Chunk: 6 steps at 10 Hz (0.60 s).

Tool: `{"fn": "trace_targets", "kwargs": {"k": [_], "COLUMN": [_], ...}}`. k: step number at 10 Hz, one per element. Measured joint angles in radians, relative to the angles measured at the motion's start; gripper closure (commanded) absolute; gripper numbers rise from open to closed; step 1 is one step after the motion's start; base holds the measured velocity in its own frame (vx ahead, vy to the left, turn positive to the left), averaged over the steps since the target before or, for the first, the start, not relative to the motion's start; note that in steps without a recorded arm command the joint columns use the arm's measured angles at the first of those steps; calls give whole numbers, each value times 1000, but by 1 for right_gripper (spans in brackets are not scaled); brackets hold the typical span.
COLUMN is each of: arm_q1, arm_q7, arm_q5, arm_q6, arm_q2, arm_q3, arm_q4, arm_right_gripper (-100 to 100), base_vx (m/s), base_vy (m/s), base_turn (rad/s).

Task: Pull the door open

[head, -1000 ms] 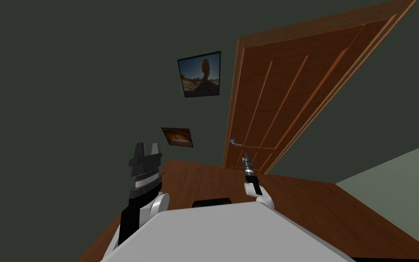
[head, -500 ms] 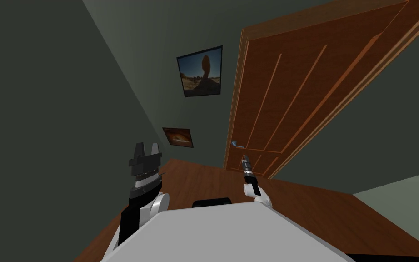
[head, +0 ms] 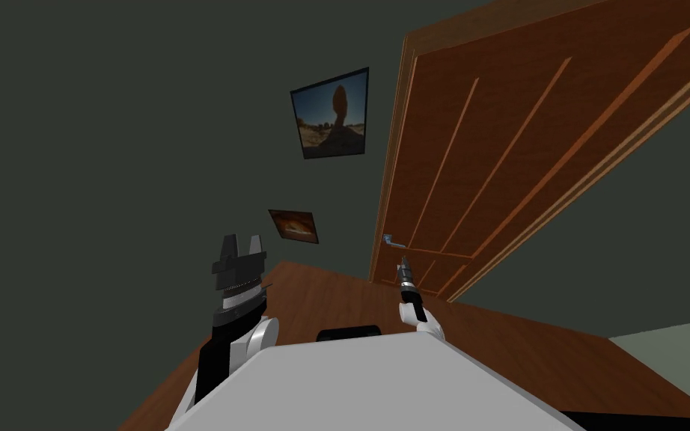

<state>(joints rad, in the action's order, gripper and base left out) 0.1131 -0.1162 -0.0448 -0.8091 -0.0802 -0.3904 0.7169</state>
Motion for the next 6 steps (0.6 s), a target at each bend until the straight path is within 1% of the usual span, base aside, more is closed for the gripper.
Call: {"fn": "trace_targets", "kwargs": {"k": [1,2,4,5,6], "arm_q1": [9,14,28,38,50], "arm_q7": [-3,-7,-10,-12,-16], "arm_q5": [1,1,2,3,4], "arm_q6": [-5,-5,-8,-12,-19], "arm_q2": [0,5,6,6,5], "arm_q3": [-5,-12,-20,-25,-32], "arm_q4": [-23,-38,-68,-91,-122], "arm_right_gripper": [-100,-100,-100,-100,-100], "base_vx": [62,59,51,60,71], "base_vy": [-61,-58,-42,-65,-66], "base_turn": [112,41,38,107,80]}}
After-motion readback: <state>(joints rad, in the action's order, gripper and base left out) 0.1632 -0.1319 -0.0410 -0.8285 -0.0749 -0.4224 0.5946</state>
